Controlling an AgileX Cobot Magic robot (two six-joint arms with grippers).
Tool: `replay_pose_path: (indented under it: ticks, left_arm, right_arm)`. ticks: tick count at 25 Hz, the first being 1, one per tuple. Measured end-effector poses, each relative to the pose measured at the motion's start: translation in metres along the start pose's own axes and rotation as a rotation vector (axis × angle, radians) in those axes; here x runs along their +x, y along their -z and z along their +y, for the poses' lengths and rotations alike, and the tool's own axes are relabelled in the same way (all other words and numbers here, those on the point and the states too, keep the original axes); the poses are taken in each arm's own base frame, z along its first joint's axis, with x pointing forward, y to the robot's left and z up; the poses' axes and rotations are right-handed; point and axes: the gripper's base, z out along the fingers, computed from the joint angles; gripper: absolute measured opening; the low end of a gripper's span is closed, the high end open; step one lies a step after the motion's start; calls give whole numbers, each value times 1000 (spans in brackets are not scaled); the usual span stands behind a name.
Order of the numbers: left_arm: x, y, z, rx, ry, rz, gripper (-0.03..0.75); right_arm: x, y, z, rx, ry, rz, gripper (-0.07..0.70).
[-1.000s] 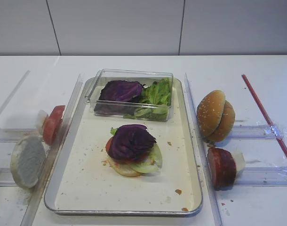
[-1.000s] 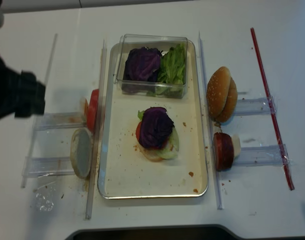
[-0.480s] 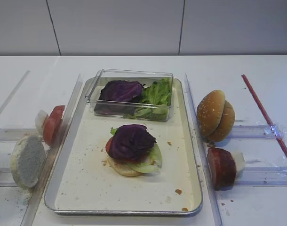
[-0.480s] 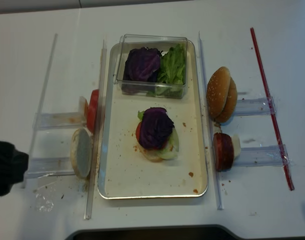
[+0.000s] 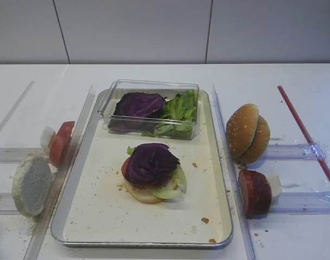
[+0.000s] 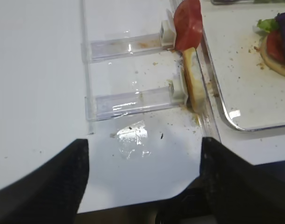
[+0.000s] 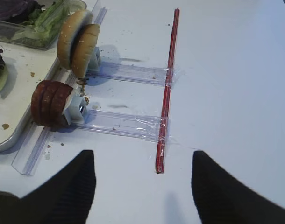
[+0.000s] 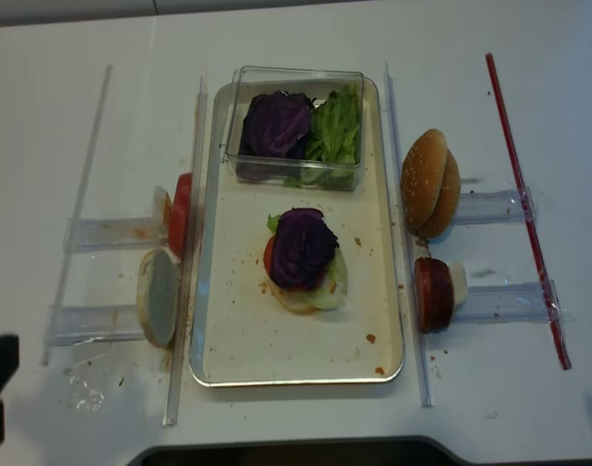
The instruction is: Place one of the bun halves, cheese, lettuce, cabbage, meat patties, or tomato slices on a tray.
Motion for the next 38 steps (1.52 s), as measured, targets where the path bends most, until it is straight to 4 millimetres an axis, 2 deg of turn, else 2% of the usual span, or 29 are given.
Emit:
replay_pose_path:
  ticks: [9, 15, 22, 38]
  left_arm:
    - [66, -9, 1, 2, 0, -78, 459]
    - [89, -12, 2, 2, -14, -184, 459]
    - [90, -19, 1, 6, -51, -215, 459]
    - [89, -19, -1, 18, -60, -225, 459]
  right_arm:
    - [0, 0, 0, 0, 0, 0, 453]
    - [0, 0, 0, 0, 0, 0, 453]
    - [0, 0, 0, 0, 0, 0, 453]
    - [0, 0, 0, 0, 0, -2, 453]
